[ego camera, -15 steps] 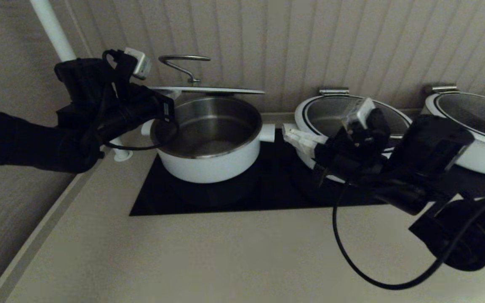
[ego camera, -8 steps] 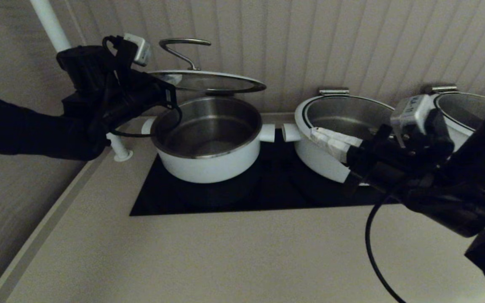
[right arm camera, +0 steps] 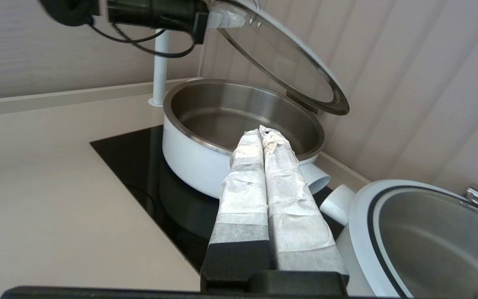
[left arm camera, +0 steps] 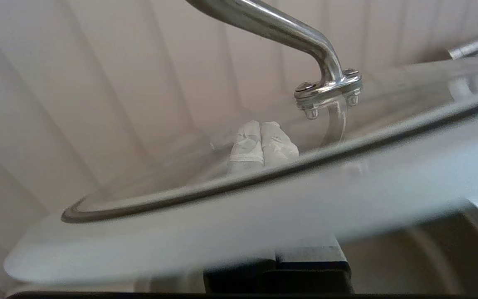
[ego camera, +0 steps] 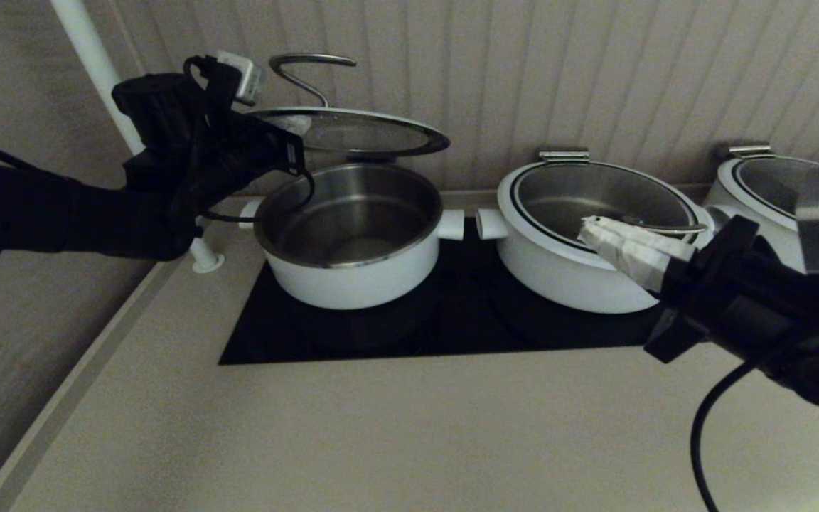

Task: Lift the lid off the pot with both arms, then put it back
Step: Open the pot lid completely

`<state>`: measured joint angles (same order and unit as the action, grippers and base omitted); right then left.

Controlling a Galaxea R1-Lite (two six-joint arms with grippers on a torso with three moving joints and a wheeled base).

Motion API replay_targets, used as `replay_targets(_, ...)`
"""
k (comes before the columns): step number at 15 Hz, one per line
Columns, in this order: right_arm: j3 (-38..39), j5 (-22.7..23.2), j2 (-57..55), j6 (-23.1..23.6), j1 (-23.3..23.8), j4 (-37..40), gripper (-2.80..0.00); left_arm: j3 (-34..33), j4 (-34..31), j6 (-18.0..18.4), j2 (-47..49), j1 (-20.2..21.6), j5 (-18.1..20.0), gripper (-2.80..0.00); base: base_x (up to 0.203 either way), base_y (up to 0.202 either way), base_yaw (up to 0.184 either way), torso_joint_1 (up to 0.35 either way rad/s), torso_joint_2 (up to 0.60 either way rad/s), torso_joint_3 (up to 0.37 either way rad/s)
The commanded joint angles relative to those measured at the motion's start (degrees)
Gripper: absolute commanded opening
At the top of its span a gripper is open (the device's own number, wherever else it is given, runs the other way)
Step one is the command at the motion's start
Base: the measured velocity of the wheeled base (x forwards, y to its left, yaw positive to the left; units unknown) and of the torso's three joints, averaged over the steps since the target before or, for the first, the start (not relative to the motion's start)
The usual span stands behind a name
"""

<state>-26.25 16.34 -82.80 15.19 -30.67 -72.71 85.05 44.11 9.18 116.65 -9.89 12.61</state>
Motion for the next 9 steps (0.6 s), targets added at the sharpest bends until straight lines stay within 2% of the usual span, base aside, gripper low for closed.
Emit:
replay_targets(1, 1.4, 0.1, 2.3, 0.1, 0.0, 0.0, -2.80, 2.7, 0.2, 0.0, 1.3, 0.0, -0.5, -2.80, 0.000, 0.000, 0.000, 0.000, 0.00, 0.000)
replay_targets(9, 2.3, 0.0, 4.6, 0.7, 0.0, 1.3, -2.80, 7.3, 0.1, 0.1, 2.8, 0.0, -1.0, -2.80, 0.000, 0.000, 0.000, 0.000, 0.00, 0.000)
